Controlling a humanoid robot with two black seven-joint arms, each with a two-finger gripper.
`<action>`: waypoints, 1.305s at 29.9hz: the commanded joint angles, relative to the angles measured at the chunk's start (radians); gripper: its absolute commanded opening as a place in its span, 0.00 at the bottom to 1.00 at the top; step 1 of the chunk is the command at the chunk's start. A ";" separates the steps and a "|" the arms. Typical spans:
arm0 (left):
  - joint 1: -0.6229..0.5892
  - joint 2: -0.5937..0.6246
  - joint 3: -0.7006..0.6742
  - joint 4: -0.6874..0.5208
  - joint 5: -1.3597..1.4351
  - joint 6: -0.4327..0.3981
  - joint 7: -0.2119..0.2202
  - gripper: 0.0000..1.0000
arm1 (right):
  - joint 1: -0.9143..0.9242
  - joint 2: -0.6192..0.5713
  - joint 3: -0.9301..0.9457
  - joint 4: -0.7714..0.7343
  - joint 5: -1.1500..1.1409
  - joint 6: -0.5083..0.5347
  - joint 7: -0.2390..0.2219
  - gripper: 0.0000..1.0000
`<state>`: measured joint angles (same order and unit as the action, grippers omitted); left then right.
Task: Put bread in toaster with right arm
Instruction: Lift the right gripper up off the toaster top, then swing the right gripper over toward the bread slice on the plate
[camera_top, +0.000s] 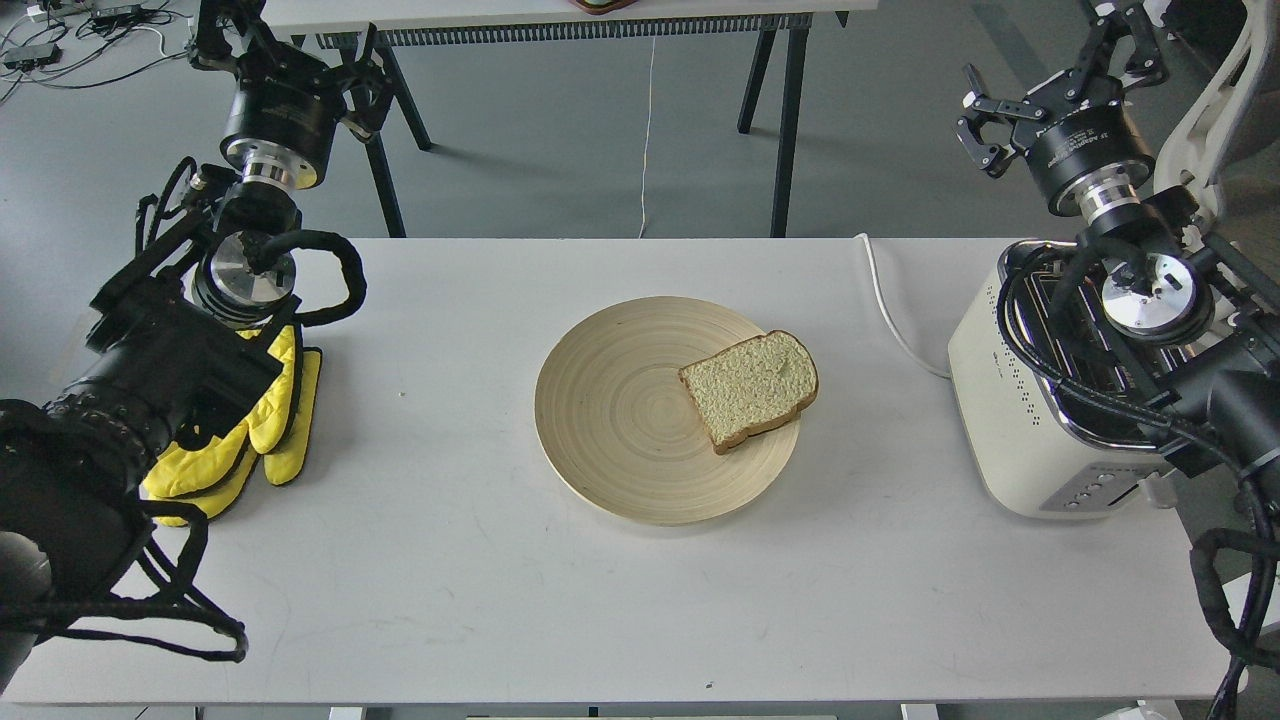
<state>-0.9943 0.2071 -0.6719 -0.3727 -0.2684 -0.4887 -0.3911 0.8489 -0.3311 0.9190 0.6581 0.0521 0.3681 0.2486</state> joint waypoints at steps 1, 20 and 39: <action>0.002 -0.003 0.003 0.000 0.006 0.000 0.000 1.00 | 0.001 0.000 0.000 0.000 0.000 0.000 0.000 1.00; 0.005 -0.009 0.002 0.000 0.009 0.000 0.011 1.00 | 0.116 -0.068 -0.147 0.049 -0.202 -0.110 0.000 0.99; 0.006 -0.006 0.002 -0.003 0.009 0.000 0.012 1.00 | 0.139 -0.098 -0.512 0.163 -0.880 -0.179 0.003 0.99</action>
<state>-0.9878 0.2013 -0.6704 -0.3748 -0.2592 -0.4887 -0.3777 0.9855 -0.4379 0.4658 0.8174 -0.7641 0.2132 0.2518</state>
